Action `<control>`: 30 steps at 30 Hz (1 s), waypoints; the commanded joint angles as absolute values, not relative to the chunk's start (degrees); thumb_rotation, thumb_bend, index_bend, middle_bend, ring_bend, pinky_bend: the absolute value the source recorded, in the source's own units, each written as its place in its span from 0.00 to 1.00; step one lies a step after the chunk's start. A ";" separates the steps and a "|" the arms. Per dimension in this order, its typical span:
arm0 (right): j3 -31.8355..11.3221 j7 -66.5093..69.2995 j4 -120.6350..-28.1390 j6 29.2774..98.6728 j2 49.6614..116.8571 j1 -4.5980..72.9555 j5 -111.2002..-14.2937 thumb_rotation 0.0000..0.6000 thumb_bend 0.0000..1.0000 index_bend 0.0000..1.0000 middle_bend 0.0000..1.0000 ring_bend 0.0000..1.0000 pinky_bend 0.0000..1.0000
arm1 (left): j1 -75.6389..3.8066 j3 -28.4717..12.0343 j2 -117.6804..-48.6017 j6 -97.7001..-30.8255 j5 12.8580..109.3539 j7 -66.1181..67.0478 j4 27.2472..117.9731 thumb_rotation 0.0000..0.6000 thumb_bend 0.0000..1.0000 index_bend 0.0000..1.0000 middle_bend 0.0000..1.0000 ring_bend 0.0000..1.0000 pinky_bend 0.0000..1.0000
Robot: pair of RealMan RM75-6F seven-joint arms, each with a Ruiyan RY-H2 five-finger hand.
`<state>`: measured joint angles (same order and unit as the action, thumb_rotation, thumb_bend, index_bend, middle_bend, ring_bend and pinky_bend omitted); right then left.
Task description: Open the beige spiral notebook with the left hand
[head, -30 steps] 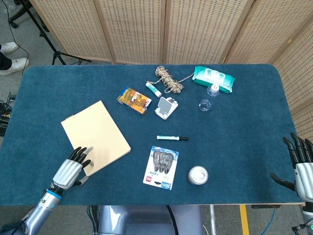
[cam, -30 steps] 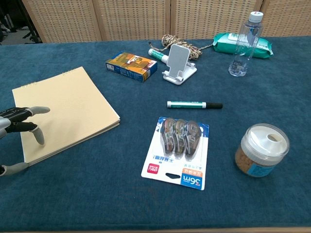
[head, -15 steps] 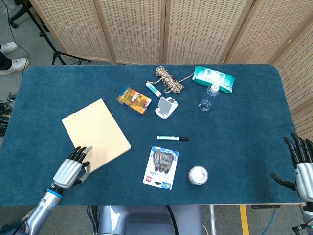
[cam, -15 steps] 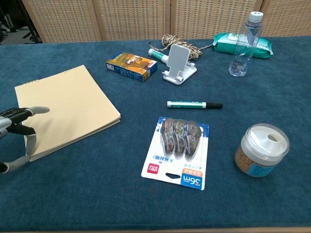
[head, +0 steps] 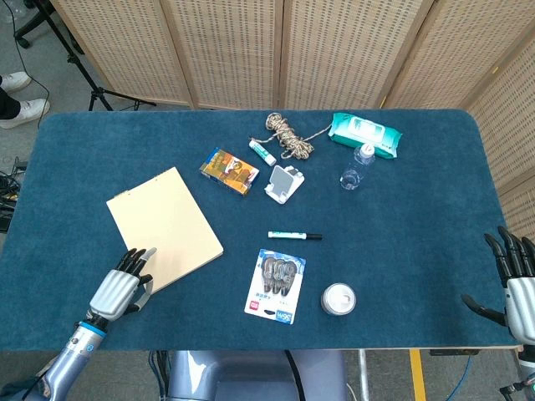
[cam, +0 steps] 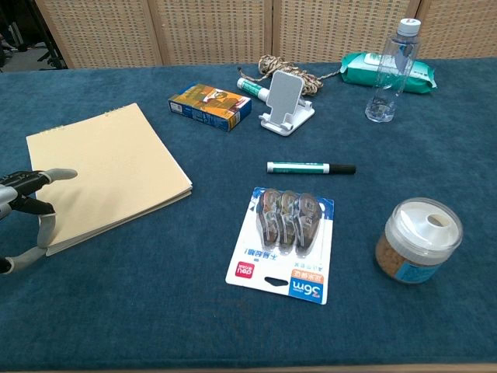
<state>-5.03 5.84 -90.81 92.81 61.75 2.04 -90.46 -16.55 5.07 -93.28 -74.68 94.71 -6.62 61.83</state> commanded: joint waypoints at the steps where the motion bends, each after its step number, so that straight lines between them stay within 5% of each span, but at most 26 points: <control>1: -5.03 5.87 -90.82 92.79 61.72 2.05 -90.46 1.00 0.00 0.03 0.00 0.00 0.00 | -16.57 4.98 -93.40 -74.82 94.62 -6.67 61.59 1.00 0.66 0.66 0.00 0.00 0.00; 10: -4.99 5.99 -90.84 92.72 61.66 2.06 -90.47 1.00 0.00 0.03 0.00 0.00 0.00 | -16.39 5.73 -92.69 -75.96 95.44 -7.26 62.60 1.00 0.78 0.74 0.00 0.00 0.00; 16: -4.98 5.97 -90.87 92.73 61.65 2.05 -90.49 1.00 0.00 0.03 0.00 0.00 0.00 | -16.24 6.67 -91.37 -76.80 96.49 -7.54 64.72 1.00 0.78 0.82 0.00 0.00 0.00; 30: -4.83 5.82 -90.68 92.57 61.74 2.09 -90.61 1.00 0.00 0.03 0.00 0.00 0.00 | -15.13 8.56 -87.30 -81.30 99.63 -10.23 71.03 1.00 0.78 0.83 0.00 0.00 0.00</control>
